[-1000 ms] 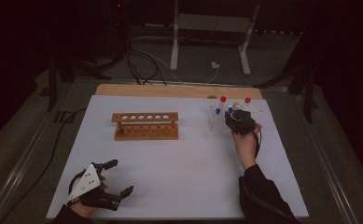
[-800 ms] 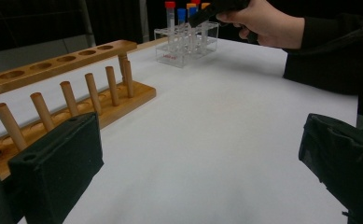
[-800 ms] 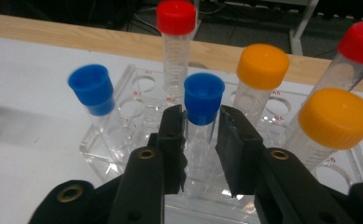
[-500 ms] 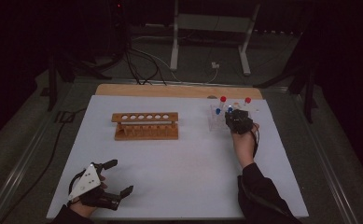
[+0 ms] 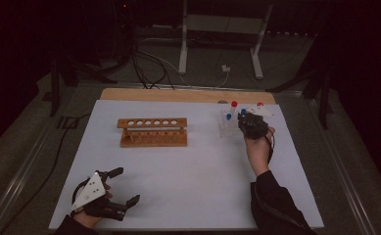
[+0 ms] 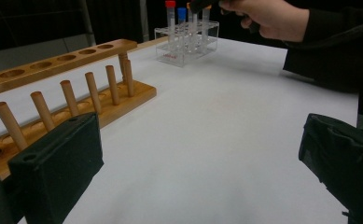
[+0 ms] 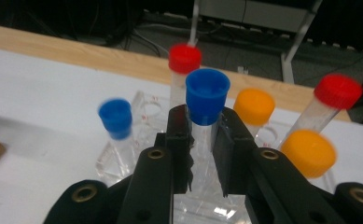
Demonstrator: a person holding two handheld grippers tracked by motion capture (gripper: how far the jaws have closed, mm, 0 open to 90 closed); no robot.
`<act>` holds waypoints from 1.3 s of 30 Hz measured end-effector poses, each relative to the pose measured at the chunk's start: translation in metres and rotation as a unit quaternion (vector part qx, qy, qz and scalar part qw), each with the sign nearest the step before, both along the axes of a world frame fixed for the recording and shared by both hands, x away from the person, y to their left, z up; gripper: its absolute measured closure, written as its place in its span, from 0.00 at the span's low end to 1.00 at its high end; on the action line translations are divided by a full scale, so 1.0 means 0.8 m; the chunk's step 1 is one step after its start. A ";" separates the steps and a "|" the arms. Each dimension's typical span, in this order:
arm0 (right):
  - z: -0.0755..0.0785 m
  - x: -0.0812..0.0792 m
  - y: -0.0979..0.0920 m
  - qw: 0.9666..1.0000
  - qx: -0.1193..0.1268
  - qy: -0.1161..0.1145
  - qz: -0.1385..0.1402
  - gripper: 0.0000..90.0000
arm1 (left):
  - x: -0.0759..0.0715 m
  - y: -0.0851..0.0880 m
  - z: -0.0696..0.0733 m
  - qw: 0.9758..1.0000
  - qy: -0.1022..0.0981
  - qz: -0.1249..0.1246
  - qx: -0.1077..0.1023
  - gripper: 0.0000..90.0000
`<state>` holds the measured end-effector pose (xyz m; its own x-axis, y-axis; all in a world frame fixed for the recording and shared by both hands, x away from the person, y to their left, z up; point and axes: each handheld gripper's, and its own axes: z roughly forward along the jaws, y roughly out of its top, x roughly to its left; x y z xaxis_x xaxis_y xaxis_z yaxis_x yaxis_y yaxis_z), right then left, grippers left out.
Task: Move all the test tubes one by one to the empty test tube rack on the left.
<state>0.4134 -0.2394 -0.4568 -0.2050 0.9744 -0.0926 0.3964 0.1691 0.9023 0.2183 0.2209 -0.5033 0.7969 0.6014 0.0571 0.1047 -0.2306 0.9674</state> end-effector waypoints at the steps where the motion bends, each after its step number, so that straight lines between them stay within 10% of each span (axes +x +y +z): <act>1: 0.003 -0.002 0.000 1.000 -0.001 -0.005 0.001 0.86 | 0.000 0.000 0.000 1.000 0.001 0.000 -0.001 0.01; 15: 0.038 -0.037 0.007 0.999 -0.003 -0.039 0.025 0.86 | -0.001 -0.001 0.000 1.000 -0.002 0.001 0.004 0.01; 39: 0.012 -0.123 0.042 0.990 -0.025 0.010 0.137 0.86 | 0.006 -0.014 -0.004 0.999 0.028 -0.021 0.025 0.00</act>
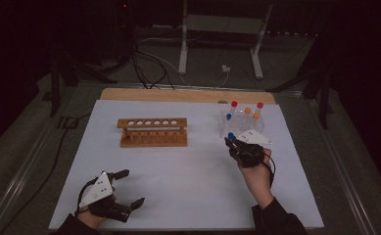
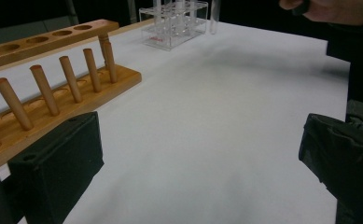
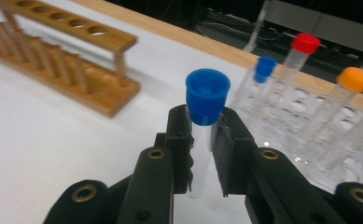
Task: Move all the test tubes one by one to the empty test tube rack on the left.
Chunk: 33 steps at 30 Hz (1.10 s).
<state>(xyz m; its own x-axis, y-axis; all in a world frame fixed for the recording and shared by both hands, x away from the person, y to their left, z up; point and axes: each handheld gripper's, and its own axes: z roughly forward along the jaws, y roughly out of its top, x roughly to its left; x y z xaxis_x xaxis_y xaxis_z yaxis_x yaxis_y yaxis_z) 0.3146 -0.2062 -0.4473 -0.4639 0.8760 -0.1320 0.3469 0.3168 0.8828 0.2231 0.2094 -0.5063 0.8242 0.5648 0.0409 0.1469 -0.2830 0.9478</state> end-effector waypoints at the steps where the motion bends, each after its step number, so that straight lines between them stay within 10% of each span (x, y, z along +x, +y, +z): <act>1: 0.000 -0.004 0.002 1.000 0.000 0.001 0.005 0.86 | 0.002 0.000 0.001 1.000 0.002 0.002 0.001 0.01; 23: 0.000 -0.048 0.041 0.997 0.002 0.011 0.081 0.86 | 0.036 -0.042 0.043 0.999 0.041 -0.027 -0.018 0.01; 33: 0.003 -0.060 0.055 0.994 0.004 0.007 0.111 0.86 | 0.042 -0.069 0.074 0.999 0.029 -0.031 -0.006 0.01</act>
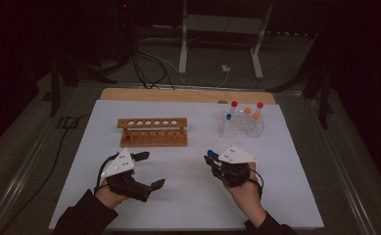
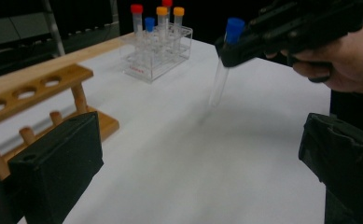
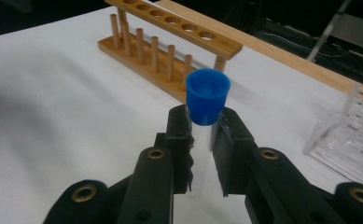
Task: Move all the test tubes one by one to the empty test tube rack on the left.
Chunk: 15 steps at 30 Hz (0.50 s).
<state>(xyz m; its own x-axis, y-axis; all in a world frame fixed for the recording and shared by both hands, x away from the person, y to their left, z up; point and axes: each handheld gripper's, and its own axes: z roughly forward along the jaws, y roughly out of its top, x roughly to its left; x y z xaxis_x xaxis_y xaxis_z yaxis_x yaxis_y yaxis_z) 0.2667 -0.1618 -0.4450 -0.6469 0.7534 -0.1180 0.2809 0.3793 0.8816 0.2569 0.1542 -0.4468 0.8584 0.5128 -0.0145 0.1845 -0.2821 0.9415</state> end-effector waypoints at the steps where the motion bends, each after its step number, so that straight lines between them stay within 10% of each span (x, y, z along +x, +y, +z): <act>1: 0.000 -0.002 0.002 1.000 0.002 0.002 0.004 0.86 | 0.000 -0.003 0.003 1.000 -0.002 -0.001 -0.001 0.01; 15: 0.001 -0.014 0.021 0.999 0.005 -0.004 0.039 0.86 | 0.010 -0.051 0.047 0.999 -0.005 -0.033 -0.008 0.03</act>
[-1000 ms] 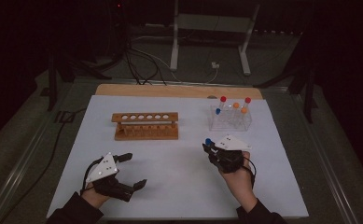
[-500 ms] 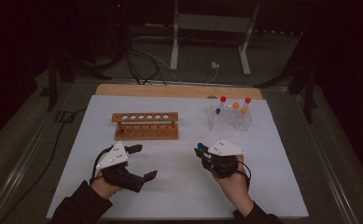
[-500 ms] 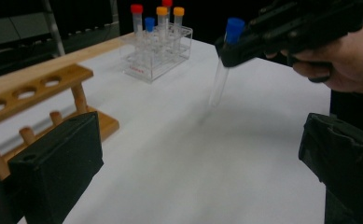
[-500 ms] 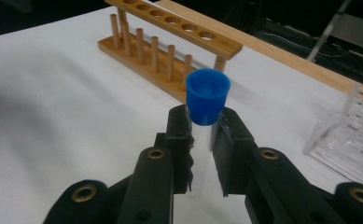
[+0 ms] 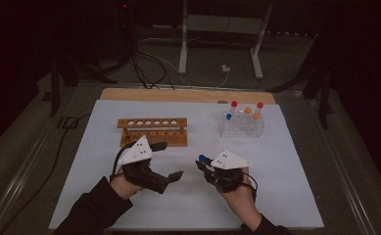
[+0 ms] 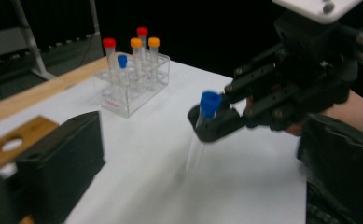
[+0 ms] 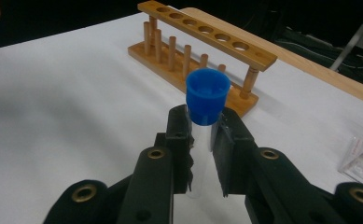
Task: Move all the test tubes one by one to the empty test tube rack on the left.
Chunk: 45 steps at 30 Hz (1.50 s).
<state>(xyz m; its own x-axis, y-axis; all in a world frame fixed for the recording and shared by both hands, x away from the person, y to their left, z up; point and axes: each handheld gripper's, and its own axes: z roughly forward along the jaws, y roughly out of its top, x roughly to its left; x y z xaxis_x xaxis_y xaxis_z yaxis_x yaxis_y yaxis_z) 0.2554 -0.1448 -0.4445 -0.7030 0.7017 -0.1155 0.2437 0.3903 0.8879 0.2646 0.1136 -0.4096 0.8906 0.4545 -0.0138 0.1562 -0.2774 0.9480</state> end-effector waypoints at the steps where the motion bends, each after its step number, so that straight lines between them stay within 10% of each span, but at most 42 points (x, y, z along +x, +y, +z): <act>1: 0.000 0.000 0.000 1.000 0.000 0.000 0.000 0.86 | 0.000 -0.004 0.002 1.000 -0.003 0.002 0.002 0.03; 17: 0.001 -0.007 0.009 1.000 0.002 -0.001 0.017 0.86 | 0.012 -0.052 0.000 1.000 0.001 0.000 0.017 0.37; 45: 0.002 -0.005 0.006 1.000 0.005 -0.002 0.010 0.86 | 0.015 -0.076 -0.008 0.998 -0.003 -0.008 0.060 0.85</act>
<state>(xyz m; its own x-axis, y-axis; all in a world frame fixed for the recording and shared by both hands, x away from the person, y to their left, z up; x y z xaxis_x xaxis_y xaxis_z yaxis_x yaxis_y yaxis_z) 0.2510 -0.1399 -0.4430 -0.7163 0.6889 -0.1109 0.2324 0.3855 0.8930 0.2770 0.0528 -0.4157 0.8973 0.4390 0.0462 0.1447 -0.3915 0.9087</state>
